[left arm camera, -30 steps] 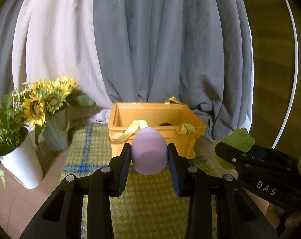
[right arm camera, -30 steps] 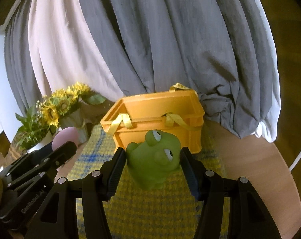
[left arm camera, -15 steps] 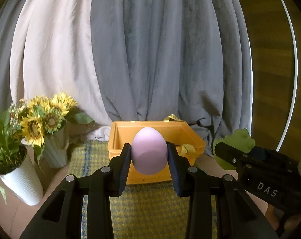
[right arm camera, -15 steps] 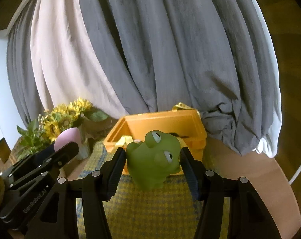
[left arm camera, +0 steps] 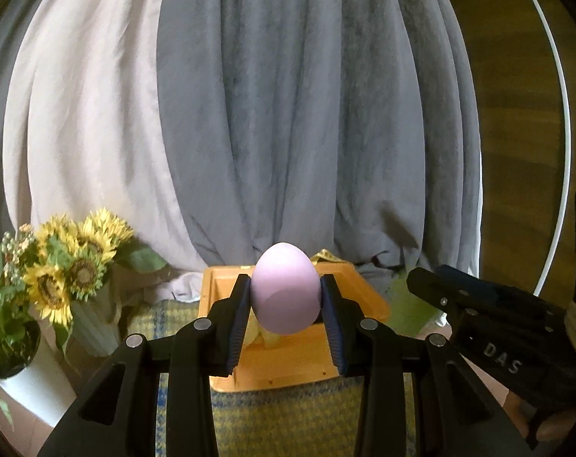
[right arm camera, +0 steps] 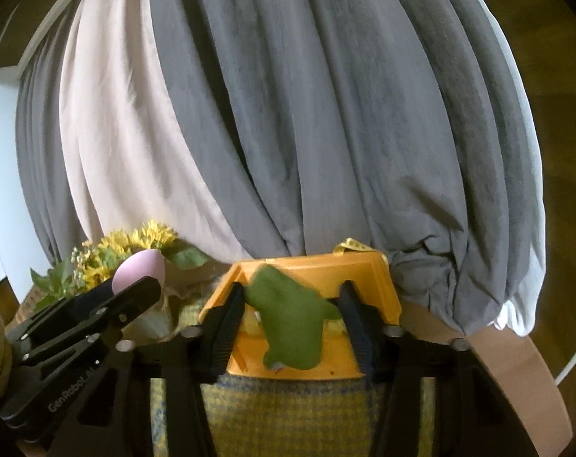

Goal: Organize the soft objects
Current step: 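Carry the pink sponge and green frog over the orange crate with both grippers, then open both grippers to drop the sponge and frog into the crate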

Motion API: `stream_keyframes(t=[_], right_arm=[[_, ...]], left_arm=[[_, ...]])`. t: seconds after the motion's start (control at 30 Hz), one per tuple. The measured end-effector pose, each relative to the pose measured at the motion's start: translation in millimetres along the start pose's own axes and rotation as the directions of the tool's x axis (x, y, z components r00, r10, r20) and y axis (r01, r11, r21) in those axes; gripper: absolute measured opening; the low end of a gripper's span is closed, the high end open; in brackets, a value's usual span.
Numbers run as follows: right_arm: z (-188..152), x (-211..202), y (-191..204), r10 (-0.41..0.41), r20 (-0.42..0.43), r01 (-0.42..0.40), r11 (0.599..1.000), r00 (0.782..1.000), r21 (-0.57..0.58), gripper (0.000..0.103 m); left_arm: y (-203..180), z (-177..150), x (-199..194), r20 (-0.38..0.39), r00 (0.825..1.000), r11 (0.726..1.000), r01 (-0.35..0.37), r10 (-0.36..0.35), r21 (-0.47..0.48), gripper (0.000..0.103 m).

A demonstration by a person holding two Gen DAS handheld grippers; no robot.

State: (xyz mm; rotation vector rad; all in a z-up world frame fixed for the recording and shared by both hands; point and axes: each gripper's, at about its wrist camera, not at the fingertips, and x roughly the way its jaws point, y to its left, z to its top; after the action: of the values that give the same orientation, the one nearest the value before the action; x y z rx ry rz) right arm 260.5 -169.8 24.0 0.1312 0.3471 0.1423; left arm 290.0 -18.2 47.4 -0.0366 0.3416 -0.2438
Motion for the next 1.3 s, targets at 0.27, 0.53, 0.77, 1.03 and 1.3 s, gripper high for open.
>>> stream_keyframes(t=[0.27, 0.53, 0.77, 1.03, 1.3], right_arm=[[10.0, 27.9, -3.7, 0.004, -0.021, -0.005, 1.000, 1.000, -0.011, 0.005], [14.7, 38.8, -18.7, -0.036, -0.020, 0.036, 0.999, 0.999, -0.008, 0.005], [23.7, 65.7, -32.6, -0.069, -0.060, 0.067, 0.997, 0.996, -0.022, 0.005], [26.5, 112.8, -39.9, -0.078, -0.133, 0.078, 0.997, 0.988, -0.011, 0.005], [21.3, 151.8, -45.9, -0.106, -0.205, 0.105, 0.994, 0.973, -0.014, 0.005]], left_arm=[[5.3, 2.2, 22.5, -0.011, 1.000, 0.999, -0.023, 0.023, 0.024, 0.036], [0.3, 0.2, 44.5, -0.027, 1.000, 0.999, -0.012, 0.013, 0.043, 0.036], [-0.1, 2.6, 81.0, -0.068, 0.998, 0.999, 0.004, -0.002, 0.036, 0.036], [15.4, 3.2, 142.0, -0.164, 0.986, 0.999, 0.010, -0.004, 0.037, 0.036], [20.7, -5.6, 194.8, -0.264, 0.964, 0.997, 0.049, -0.029, 0.067, 0.042]])
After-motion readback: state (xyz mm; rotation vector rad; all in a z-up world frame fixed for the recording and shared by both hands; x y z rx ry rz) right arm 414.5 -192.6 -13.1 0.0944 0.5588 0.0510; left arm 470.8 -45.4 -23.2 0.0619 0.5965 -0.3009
